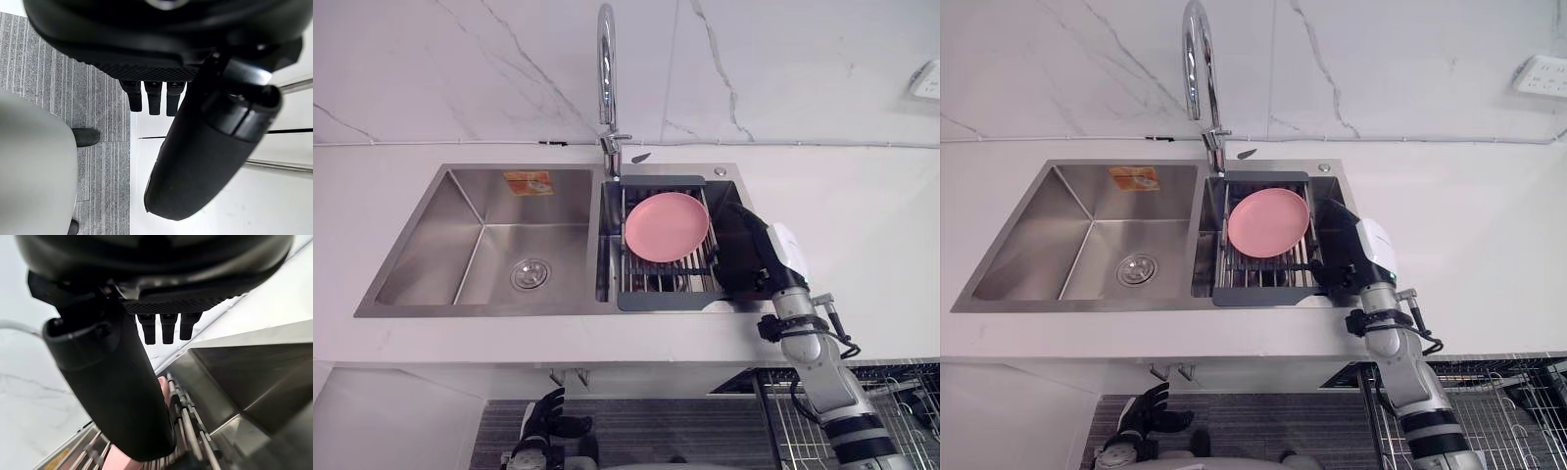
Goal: Walk over to the sink, pick up the cup, carry it to the dishwasher, place the cup inside the dishwasher, then close the dishwasher door
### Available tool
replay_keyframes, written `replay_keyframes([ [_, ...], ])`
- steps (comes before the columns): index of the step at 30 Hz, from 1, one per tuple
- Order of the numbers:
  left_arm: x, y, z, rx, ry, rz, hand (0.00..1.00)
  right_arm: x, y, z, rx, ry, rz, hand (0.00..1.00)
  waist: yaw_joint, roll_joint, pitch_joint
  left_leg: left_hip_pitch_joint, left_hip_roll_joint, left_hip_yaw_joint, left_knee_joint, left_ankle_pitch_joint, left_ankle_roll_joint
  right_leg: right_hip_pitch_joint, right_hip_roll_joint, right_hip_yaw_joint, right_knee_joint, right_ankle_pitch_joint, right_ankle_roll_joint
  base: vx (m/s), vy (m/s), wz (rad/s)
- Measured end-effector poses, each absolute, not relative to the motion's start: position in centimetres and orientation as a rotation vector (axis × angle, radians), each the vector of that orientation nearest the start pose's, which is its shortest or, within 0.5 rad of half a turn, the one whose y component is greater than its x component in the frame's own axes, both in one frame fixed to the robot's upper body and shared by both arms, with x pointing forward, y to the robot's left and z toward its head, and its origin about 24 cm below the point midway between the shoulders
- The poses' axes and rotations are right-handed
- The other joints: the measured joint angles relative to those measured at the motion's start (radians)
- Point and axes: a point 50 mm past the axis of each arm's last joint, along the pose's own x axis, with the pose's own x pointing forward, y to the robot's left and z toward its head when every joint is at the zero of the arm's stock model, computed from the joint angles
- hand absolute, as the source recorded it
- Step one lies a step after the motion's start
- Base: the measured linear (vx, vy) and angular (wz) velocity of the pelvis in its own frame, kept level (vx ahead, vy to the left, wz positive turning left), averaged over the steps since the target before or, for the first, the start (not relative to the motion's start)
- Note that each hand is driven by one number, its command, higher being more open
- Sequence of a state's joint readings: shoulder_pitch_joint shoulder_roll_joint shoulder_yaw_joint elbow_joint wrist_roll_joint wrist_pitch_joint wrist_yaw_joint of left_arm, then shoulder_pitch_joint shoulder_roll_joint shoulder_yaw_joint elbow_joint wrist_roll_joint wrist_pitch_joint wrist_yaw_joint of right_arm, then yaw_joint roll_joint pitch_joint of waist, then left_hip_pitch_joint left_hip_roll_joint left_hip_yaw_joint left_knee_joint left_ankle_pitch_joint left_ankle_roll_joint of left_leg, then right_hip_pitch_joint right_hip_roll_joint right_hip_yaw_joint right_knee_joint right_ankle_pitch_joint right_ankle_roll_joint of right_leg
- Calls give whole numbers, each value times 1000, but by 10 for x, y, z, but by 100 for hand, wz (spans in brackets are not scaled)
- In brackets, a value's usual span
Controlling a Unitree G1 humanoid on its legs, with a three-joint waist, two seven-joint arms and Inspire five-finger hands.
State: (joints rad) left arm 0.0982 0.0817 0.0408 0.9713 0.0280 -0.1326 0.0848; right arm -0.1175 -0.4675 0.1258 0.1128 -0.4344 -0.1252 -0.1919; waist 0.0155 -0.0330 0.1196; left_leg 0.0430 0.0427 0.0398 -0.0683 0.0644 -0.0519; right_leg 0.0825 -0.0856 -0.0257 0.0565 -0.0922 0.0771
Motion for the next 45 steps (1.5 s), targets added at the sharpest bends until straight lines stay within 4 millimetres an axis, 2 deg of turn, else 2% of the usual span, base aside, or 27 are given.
replay_keyframes([
  [3, 118, 194, -147, 121, 912, 157, 90, 280, -202, 75, -899, -219, 4, 90, 9, -8, 9, -1, 0, -1, 1, 0, 0, -1, 0, 0, 0, 0, 0, 0, 0, 0],
  [9, 122, 194, -145, 112, 890, 161, 90, 286, -194, 79, -955, -253, 37, 90, 18, -8, 30, -7, -5, -7, 2, 1, 2, -2, -5, -7, 1, 0, 0, -15, 0, 3],
  [15, 125, 193, -143, 113, 873, 159, 90, 295, -197, 74, -1101, -235, 59, 90, 21, -7, 45, -17, -9, -26, 2, 3, 5, -3, -7, -29, 1, 0, 0, -12, -9, 9],
  [23, 132, 194, -140, 113, 843, 156, 90, 310, -197, 89, -1243, -283, 47, 90, 23, -6, 90, -22, -9, -32, 6, 4, 5, -3, -8, -34, 2, 0, 0, -13, -5, 2],
  [35, 139, 193, -138, 124, 831, 143, 90, 321, -198, 104, -1284, -318, -22, 90, 25, -8, 116, -53, -10, -40, 5, 15, 6, -35, -8, -44, 13, -2, 2, -36, -7, 2],
  [36, 140, 193, -138, 125, 831, 140, 90, 322, -198, 106, -1284, -321, -34, 30, 25, -7, 116, -61, -10, -41, 3, 20, 5, -43, -8, -45, 13, -2, 2, -53, -6, 1],
  [45, 143, 193, -137, 105, 820, 153, 90, 334, -203, 116, -1272, -335, -118, 30, 29, -6, 136, -79, -7, -57, -19, 53, -4, -66, -4, -57, 16, -1, 0, -72, -6, 4],
])
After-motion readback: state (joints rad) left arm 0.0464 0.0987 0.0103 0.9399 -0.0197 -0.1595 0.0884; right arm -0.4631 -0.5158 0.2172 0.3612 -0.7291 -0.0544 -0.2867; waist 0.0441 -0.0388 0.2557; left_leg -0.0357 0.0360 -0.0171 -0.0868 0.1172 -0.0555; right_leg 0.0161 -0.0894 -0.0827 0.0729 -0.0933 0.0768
